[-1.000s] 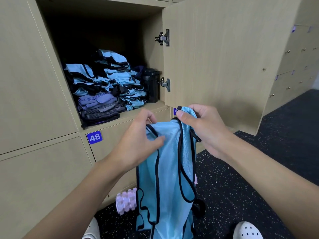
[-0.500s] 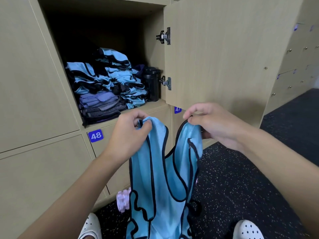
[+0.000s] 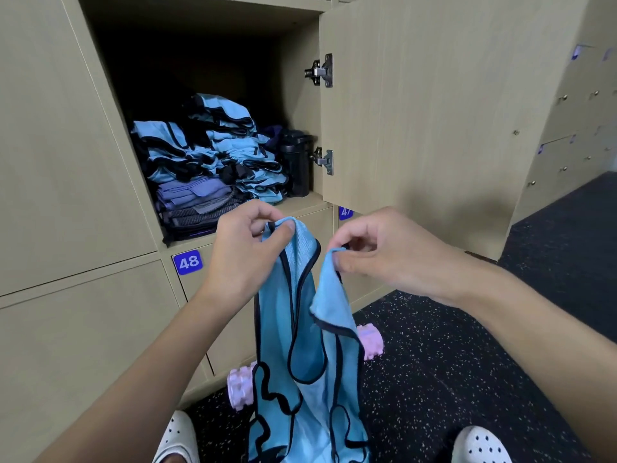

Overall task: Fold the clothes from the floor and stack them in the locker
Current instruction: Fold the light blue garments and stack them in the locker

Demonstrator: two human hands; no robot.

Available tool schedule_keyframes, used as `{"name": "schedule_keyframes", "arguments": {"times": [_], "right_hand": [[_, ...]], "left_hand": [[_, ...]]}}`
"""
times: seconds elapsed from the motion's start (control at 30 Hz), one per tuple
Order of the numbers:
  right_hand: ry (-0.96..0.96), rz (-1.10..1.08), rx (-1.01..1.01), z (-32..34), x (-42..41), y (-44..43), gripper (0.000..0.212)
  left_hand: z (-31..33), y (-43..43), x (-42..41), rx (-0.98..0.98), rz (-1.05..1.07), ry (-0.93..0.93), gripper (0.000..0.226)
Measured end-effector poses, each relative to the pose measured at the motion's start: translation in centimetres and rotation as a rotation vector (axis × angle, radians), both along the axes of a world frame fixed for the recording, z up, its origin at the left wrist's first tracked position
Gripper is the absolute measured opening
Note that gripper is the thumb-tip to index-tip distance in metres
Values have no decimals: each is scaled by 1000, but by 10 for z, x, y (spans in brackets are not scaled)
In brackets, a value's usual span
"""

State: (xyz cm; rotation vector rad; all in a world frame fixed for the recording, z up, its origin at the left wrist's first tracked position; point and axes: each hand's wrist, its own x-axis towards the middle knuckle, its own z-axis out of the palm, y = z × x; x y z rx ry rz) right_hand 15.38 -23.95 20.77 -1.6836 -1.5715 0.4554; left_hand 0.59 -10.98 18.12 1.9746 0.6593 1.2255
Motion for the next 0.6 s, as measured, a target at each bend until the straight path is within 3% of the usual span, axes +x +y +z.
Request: {"name": "schedule_keyframes", "arguments": {"times": [0.23, 0.4, 0.6], "right_hand": [[343, -56, -30, -13, -7, 9, 4], [548, -177, 102, -13, -5, 13, 5], [582, -249, 265, 3, 9, 8, 4]], "left_hand": [[6, -11, -2, -10, -109, -67, 9], [8, -7, -7, -8, -134, -30, 5], [14, -3, -14, 2, -183, -12, 18]]}}
